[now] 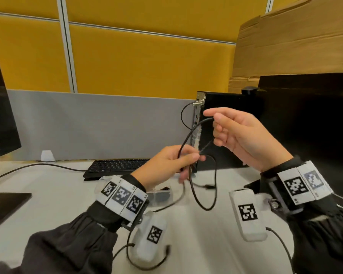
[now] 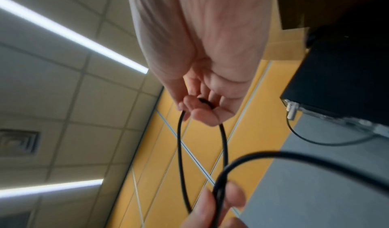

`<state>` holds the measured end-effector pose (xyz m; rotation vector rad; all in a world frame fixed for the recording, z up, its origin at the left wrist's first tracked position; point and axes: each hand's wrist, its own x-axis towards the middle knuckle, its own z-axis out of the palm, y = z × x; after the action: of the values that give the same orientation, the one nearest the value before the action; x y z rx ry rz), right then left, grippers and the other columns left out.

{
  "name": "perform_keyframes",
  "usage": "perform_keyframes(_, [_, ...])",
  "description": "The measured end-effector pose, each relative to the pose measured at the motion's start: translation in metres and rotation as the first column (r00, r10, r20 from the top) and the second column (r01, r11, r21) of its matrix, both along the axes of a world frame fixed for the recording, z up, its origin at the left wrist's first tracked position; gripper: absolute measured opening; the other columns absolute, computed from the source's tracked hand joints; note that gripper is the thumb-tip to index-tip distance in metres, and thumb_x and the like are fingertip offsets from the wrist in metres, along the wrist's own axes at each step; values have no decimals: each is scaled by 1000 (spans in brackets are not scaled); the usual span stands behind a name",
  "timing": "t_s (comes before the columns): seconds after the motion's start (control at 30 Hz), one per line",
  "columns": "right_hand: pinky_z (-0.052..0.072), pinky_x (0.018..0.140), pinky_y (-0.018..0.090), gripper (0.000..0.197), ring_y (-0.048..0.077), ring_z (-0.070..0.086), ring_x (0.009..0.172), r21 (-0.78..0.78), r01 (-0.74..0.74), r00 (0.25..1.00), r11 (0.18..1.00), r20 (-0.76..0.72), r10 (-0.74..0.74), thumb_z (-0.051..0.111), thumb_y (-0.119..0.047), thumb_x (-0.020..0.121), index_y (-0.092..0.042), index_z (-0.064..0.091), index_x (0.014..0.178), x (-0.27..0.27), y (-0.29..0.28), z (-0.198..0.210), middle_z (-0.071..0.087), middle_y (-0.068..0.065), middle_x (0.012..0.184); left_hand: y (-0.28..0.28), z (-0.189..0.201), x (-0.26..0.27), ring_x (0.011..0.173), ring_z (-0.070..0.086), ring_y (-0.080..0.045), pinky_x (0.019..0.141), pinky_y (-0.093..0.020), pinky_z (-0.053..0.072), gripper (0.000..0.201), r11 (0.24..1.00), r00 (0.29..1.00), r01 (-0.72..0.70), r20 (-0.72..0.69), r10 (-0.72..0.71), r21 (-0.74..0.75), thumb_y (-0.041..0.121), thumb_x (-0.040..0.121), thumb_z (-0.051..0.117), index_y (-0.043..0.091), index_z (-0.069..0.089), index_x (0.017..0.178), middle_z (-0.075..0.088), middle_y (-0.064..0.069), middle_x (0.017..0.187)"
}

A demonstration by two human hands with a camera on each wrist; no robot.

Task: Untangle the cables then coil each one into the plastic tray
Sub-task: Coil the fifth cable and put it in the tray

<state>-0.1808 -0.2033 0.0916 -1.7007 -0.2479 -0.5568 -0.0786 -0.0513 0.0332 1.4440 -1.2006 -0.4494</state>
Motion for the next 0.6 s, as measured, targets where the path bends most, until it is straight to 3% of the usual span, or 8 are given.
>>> perform_keyframes(0.13, [46, 56, 17, 21, 3, 41, 55, 185, 60, 998, 981, 3, -61, 46, -13, 95, -16, 61, 111, 3, -6, -4, 45, -8, 64, 24, 4, 17, 46, 41, -3, 50, -17, 40, 8, 979, 971, -177, 180, 158, 99, 16, 92, 56, 13, 63, 91, 50, 11, 58])
perform_keyframes(0.23, [44, 54, 17, 18, 0, 44, 50, -48, 292, 956, 955, 43, -290, 47, -16, 96, -19, 62, 106, 7, -8, -9, 53, -17, 56, 43, 6, 35, 45, 34, -9, 45, -19, 30, 12, 962, 948, -251, 227, 223, 106, 25, 92, 55, 19, 66, 88, 47, 8, 55])
perform_keyframes(0.3, [41, 51, 13, 13, -4, 49, 50, -277, 483, 876, 831, 180, -448, 51, -18, 95, -18, 62, 101, 14, -7, -15, 55, -17, 64, 52, 10, 44, 45, 36, -9, 46, -19, 31, 13, 947, 929, -300, 261, 263, 113, 28, 90, 57, 21, 67, 85, 46, 8, 54])
perform_keyframes(0.37, [40, 51, 7, 9, -6, 52, 54, -414, 612, 791, 674, 337, -511, 54, -21, 93, -17, 61, 97, 20, -7, -20, 53, -16, 69, 59, 14, 51, 46, 37, -6, 47, -17, 33, 14, 934, 905, -335, 319, 282, 125, 29, 89, 58, 20, 67, 84, 47, 9, 54])
perform_keyframes(0.47, [42, 56, 7, 12, 2, 56, 61, -513, 640, 767, 572, 378, -519, 57, -28, 90, -17, 60, 87, 23, -9, -22, 57, -11, 72, 69, 15, 62, 45, 30, -8, 46, -19, 26, 22, 931, 902, -338, 331, 279, 138, 24, 95, 48, 15, 67, 89, 36, 9, 50])
perform_keyframes(0.53, [38, 56, 9, 24, 9, 54, 61, -536, 660, 747, 527, 393, -536, 57, -32, 89, -11, 60, 78, 24, -13, -24, 58, 0, 66, 76, 14, 69, 47, 32, -8, 49, -21, 27, 25, 909, 863, -389, 402, 305, 146, 22, 98, 42, 21, 66, 93, 39, 7, 53])
perform_keyframes(0.6, [40, 59, 17, 37, 14, 52, 58, -496, 661, 744, 564, 336, -577, 53, -36, 90, -2, 57, 75, 26, -17, -24, 56, 10, 63, 82, 13, 75, 51, 38, -7, 51, -19, 31, 29, 888, 824, -438, 458, 335, 139, 17, 100, 37, 28, 63, 94, 50, 6, 61])
